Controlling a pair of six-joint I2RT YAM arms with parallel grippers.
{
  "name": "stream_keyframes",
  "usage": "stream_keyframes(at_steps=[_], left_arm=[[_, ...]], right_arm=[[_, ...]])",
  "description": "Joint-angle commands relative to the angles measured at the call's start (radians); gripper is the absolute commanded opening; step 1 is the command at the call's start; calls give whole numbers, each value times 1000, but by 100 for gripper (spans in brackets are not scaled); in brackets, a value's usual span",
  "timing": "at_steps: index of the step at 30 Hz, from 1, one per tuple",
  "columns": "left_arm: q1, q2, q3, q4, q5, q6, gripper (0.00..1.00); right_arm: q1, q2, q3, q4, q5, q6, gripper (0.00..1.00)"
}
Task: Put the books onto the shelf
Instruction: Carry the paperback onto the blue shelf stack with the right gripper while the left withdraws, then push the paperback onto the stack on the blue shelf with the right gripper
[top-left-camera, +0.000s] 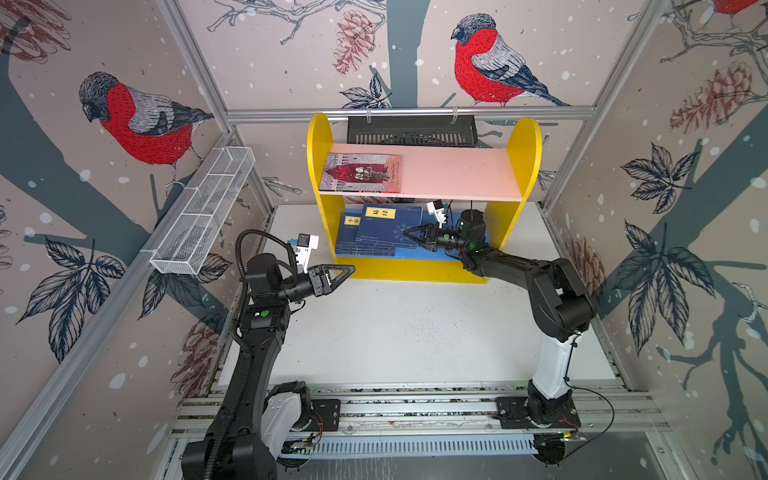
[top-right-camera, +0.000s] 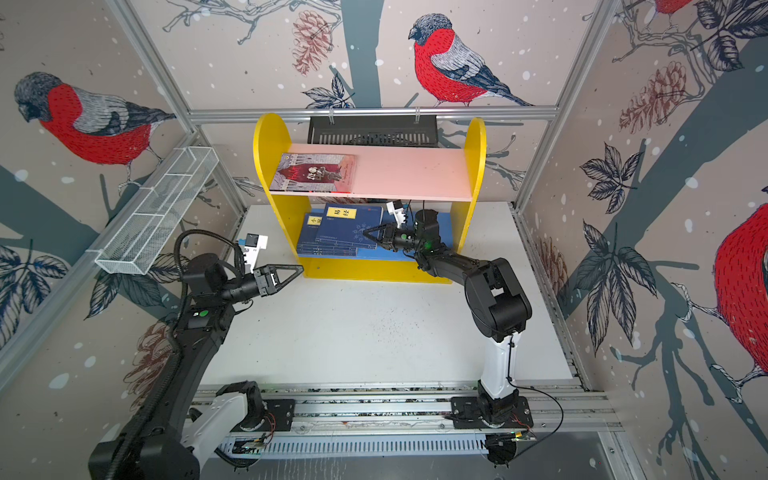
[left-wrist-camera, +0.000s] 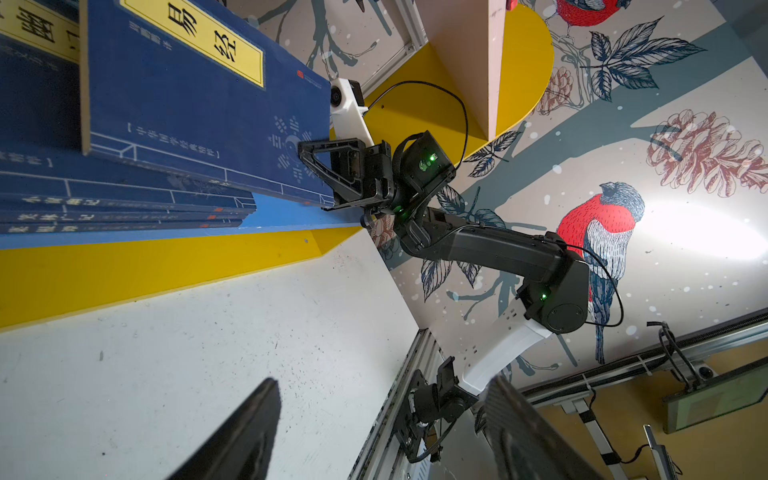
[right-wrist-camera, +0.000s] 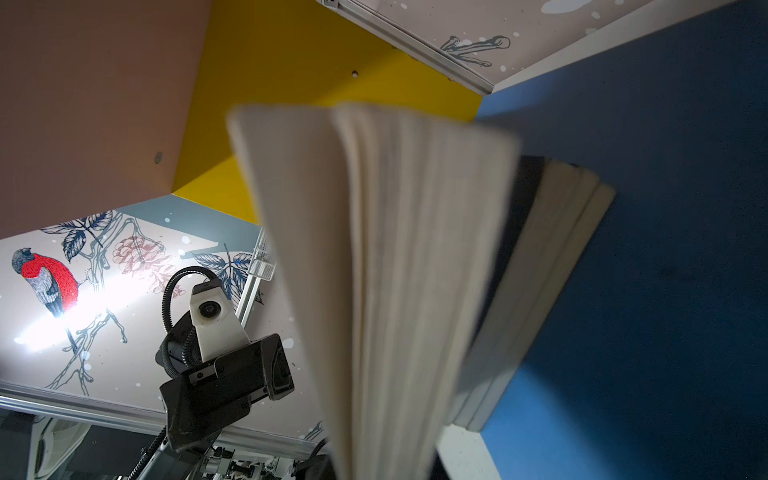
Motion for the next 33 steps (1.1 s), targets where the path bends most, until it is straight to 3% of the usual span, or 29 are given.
stream_keyframes(at_steps=[1,22,33], left_arm=[[3,-2,-4,44,34,-1,78],[3,7,-20,78,40,-28,78],[3,5,-26,72,52,-30,78]], right_arm=[[3,15,33,-38,-5,-45,1],[35,51,154,-352,78,-202,7],[41,32,156,-413,121,-233,45]])
